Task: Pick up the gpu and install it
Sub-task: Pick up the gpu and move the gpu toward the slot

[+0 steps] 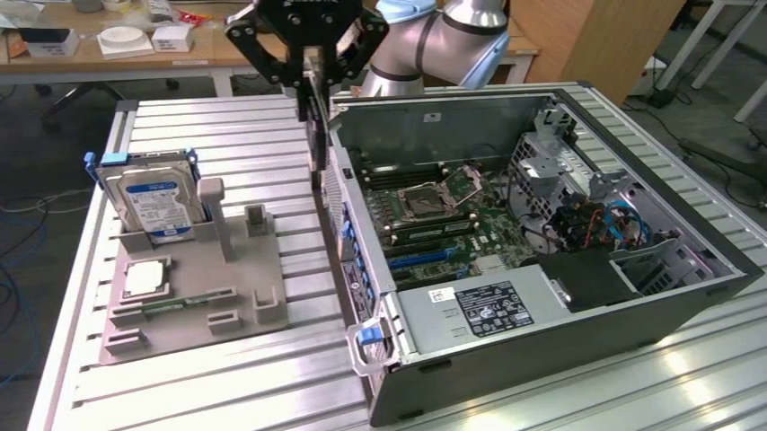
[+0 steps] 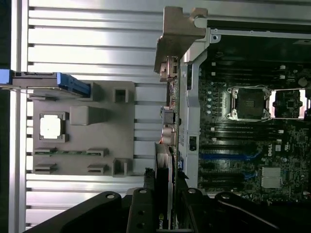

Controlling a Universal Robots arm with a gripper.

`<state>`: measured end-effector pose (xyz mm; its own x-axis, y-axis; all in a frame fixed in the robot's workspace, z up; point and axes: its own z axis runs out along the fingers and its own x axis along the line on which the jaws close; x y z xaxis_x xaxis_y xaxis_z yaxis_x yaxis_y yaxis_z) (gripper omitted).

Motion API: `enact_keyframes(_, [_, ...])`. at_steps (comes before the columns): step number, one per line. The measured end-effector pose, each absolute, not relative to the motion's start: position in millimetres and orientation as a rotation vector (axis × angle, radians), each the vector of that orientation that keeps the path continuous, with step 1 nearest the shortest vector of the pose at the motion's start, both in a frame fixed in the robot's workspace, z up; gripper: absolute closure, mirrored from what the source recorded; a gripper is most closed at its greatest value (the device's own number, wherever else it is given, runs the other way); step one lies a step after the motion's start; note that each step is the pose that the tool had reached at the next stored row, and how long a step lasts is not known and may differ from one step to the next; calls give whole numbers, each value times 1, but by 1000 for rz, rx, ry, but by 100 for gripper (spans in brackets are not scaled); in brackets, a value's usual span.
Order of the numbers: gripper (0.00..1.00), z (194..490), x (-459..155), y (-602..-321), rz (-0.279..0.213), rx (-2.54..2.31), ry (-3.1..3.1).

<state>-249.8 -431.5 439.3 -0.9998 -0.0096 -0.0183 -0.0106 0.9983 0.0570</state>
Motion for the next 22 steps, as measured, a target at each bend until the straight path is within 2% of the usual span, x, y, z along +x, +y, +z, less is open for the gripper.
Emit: enact_keyframes(22, [73,439,-165,-431,127,-14,3121])
